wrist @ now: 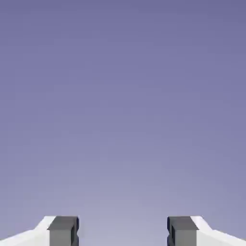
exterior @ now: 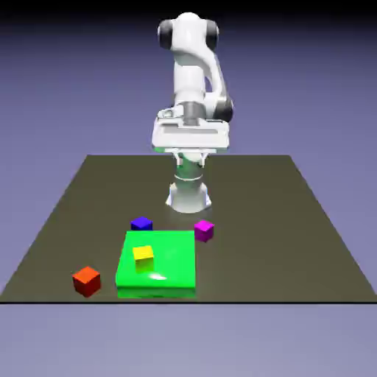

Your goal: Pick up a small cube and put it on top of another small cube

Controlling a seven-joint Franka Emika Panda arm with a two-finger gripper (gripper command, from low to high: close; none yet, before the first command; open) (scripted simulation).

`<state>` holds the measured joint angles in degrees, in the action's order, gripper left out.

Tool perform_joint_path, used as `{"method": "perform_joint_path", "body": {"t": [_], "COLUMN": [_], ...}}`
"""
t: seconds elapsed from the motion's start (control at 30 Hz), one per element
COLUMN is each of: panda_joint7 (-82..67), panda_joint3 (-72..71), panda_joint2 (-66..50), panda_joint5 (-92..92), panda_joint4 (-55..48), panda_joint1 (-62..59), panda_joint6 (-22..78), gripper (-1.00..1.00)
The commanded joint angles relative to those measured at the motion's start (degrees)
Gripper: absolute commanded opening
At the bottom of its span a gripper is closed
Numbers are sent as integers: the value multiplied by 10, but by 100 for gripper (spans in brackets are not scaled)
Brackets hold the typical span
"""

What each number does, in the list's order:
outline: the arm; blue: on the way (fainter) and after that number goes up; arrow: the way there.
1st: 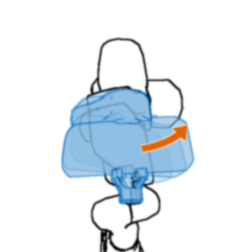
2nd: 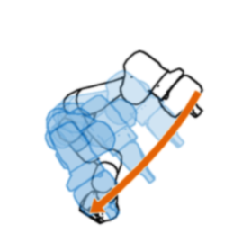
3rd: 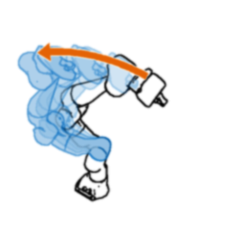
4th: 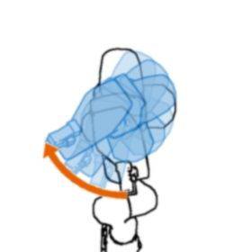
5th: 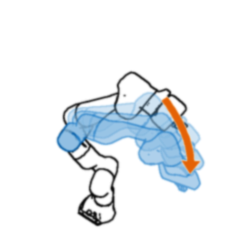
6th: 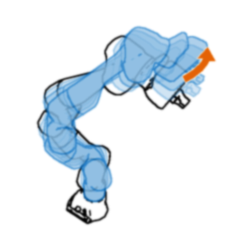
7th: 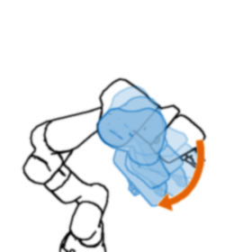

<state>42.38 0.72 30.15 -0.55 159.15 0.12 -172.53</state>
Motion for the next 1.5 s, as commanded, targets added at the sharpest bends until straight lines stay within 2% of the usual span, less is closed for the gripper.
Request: {"method": "perform_joint_path", "body": {"t": [0.0,0.93,1.1,1.13,1.3,1.47], "panda_joint7": [-1,-19,-40,-40,-17,32], "panda_joint3": [6,172,142,142,171,131], "panda_joint2": [-21,-596,-677,-677,-594,-496], "panda_joint5": [-5,-132,-164,-164,-132,-123], "panda_joint4": [-15,-440,-449,-449,-438,-334], "panda_joint1": [-5,-136,-157,-157,-138,-190], "panda_joint6": [12,352,281,281,352,341], "gripper": [0,0,0,-100,-100,-100]}}
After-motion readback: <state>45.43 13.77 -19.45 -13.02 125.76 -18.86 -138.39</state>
